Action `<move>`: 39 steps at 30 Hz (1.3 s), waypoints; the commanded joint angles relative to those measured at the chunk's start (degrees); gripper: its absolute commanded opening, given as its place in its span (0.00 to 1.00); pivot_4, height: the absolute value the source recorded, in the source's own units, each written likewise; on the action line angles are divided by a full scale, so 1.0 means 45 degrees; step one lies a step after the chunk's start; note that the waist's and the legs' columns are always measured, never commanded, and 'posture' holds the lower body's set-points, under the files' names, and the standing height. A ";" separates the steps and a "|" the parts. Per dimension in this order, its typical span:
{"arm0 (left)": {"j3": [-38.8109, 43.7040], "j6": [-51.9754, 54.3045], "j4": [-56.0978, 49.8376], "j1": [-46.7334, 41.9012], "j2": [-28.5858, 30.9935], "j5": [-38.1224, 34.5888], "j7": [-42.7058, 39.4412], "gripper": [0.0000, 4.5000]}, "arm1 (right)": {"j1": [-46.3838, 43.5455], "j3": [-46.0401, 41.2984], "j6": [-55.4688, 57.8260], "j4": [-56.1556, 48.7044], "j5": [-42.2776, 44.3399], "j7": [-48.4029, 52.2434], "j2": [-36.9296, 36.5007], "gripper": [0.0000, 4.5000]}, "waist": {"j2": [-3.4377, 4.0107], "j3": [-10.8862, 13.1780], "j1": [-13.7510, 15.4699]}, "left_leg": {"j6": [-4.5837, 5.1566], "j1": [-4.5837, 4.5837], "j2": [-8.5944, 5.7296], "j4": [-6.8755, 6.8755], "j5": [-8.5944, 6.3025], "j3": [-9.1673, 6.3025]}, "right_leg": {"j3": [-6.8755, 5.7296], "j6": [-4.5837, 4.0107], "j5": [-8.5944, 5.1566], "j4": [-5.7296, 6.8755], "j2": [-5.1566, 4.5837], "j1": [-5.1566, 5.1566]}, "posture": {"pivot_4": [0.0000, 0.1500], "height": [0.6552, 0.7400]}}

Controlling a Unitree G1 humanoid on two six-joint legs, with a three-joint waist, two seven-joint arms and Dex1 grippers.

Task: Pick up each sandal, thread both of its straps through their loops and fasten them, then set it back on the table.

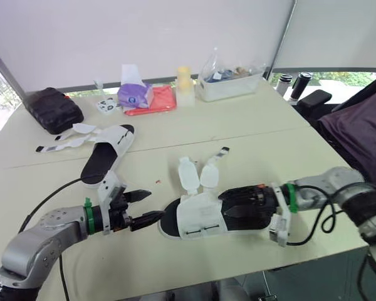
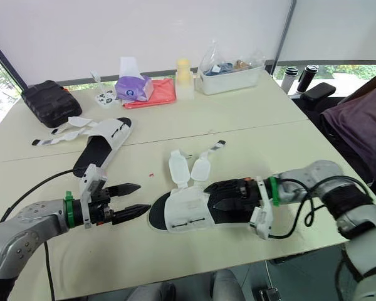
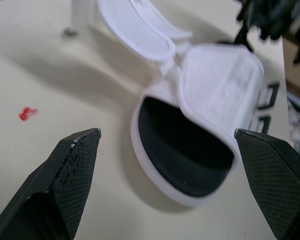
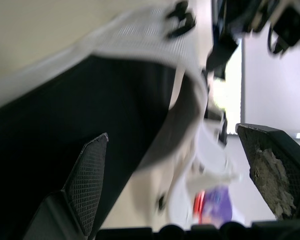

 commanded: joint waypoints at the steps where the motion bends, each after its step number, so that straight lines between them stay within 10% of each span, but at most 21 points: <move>1: -0.0949 -0.1162 -0.0195 -0.0057 0.0562 0.1180 -0.1018 1.00 | 0.0302 -0.0775 0.0655 0.0814 0.0808 0.0526 -0.0710 0.99 | -0.0001 0.0001 -0.0001 | 0.0003 0.0013 0.0000 0.0000 -0.0002 0.0003 | 0.0000 -0.0003 -0.0002 -0.0006 0.0002 0.0018 | 1.00 1.00; 5: -0.1563 -0.1726 0.0462 -0.0570 0.0340 0.1650 -0.1495 1.00 | 0.0596 -0.1112 0.1820 0.2385 0.4075 0.2720 -0.0568 0.99 | -0.0004 0.0003 -0.0009 | 0.0028 0.0041 0.0019 0.0010 -0.0014 0.0011 | 0.0007 -0.0022 -0.0013 -0.0025 0.0000 0.0069 | 1.00 1.00; 8: -0.2594 -0.2674 0.1257 -0.0956 0.0386 0.2884 -0.2025 0.82 | 0.1149 -0.1395 0.4439 0.2525 0.9226 0.6458 0.0416 1.00 | -0.0008 0.0004 -0.0012 | 0.0097 0.0068 0.0035 0.0022 -0.0051 0.0009 | 0.0003 -0.0026 -0.0014 -0.0041 0.0001 0.0117 | 1.00 1.00; 15: -0.3375 -0.3395 0.2570 -0.2034 -0.0554 0.4014 -0.1914 0.04 | 0.1393 -0.2665 0.7727 0.0835 1.3062 1.0542 0.1717 1.00 | 0.0008 0.0009 0.0088 | 0.0122 0.0067 0.0065 0.0022 -0.0066 -0.0036 | -0.0012 0.0015 0.0013 -0.0058 0.0013 0.0113 | 1.00 1.00; 28: -0.2797 -0.1511 0.0821 -0.1619 -0.0727 0.2333 -0.2119 0.04 | 0.0233 -0.3011 0.9536 0.1723 1.1558 1.1724 0.3322 1.00 | 0.0009 0.0011 0.0042 | 0.0089 0.0026 0.0021 0.0023 -0.0051 -0.0050 | -0.0023 0.0044 0.0029 -0.0056 -0.0025 0.0063 | 1.00 1.00; 39: -0.4037 -0.2704 0.1657 -0.1369 -0.0776 0.4357 -0.1711 0.04 | -0.0681 -0.2875 0.8892 0.3256 0.9953 1.1152 0.4476 1.00 | 0.0011 0.0010 0.0049 | 0.0084 0.0015 0.0016 0.0022 -0.0049 -0.0045 | -0.0018 0.0044 0.0029 -0.0058 -0.0027 0.0050 | 1.00 1.00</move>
